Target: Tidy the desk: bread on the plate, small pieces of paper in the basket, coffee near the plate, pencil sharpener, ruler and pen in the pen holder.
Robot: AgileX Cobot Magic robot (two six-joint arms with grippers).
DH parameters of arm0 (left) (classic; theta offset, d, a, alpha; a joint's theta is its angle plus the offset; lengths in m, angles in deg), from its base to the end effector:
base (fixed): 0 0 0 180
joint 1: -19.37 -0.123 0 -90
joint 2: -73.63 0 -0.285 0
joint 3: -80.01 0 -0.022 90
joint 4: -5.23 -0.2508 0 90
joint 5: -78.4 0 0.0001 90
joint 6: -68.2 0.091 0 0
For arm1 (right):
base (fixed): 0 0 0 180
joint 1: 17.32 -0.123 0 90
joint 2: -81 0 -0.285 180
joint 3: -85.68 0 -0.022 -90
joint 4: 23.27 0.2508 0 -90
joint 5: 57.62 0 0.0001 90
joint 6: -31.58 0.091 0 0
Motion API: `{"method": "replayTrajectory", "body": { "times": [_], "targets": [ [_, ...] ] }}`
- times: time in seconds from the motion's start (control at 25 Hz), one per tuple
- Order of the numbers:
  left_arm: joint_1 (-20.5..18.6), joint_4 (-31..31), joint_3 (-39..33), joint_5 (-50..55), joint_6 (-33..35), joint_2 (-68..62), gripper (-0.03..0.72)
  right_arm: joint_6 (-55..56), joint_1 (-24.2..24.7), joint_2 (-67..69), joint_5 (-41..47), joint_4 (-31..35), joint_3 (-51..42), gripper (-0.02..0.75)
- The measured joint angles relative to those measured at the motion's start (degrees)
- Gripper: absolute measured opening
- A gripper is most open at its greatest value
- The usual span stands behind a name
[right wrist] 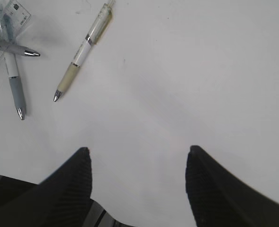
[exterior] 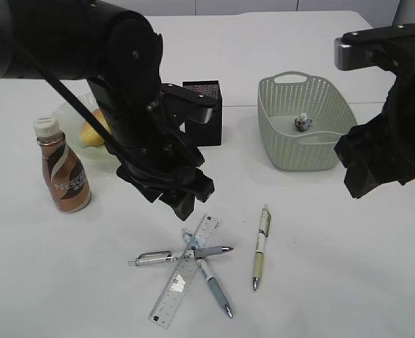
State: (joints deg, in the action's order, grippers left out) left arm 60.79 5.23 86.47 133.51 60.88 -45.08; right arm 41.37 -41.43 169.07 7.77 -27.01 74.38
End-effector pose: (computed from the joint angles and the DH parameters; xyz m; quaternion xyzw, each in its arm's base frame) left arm 0.2978 -0.2628 0.2095 0.2914 0.9502 -0.0454 0.1003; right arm 0.2444 0.1034 0.3011 -0.1329 0.9817 0.0088 0.1359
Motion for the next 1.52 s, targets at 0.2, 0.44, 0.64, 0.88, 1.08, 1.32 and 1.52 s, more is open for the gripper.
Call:
{"method": "replayTrajectory", "body": {
  "times": [0.2, 0.44, 0.64, 0.88, 1.08, 1.32, 1.52],
  "targets": [
    [1.4, 0.0, 0.5, -2.4, 0.0, -2.5, 0.433, 0.0, 0.0, 0.0, -0.1, 0.2, 0.0, 0.488],
    [3.5, 0.0, 3.2, -5.3, 0.0, -4.9, 0.433, 0.0, 0.0, 0.0, -0.1, 0.2, 0.0, 0.487],
    [3.6, 0.0, 4.7, -6.0, 0.0, -7.0, 0.433, -0.1, 0.0, 0.0, -0.1, 0.3, 0.0, 0.487],
    [3.6, 0.0, 5.5, -6.8, 0.0, -8.6, 0.433, -0.1, 0.0, 0.0, -0.1, 0.3, 0.0, 0.486],
    [3.6, 0.0, 5.7, -7.7, 0.0, -9.5, 0.433, -0.1, 0.0, 0.0, 0.0, 0.3, 0.0, 0.486],
    [3.6, 0.0, 5.9, -7.9, 0.0, -11.0, 0.433, -0.1, 0.0, 0.0, 0.2, 0.3, 0.0, 0.486],
    [3.6, 0.0, 5.9, -8.7, 0.0, -12.3, 0.433, -0.1, 0.0, 0.0, 0.3, 0.4, 0.0, 0.486]
  ]
}}
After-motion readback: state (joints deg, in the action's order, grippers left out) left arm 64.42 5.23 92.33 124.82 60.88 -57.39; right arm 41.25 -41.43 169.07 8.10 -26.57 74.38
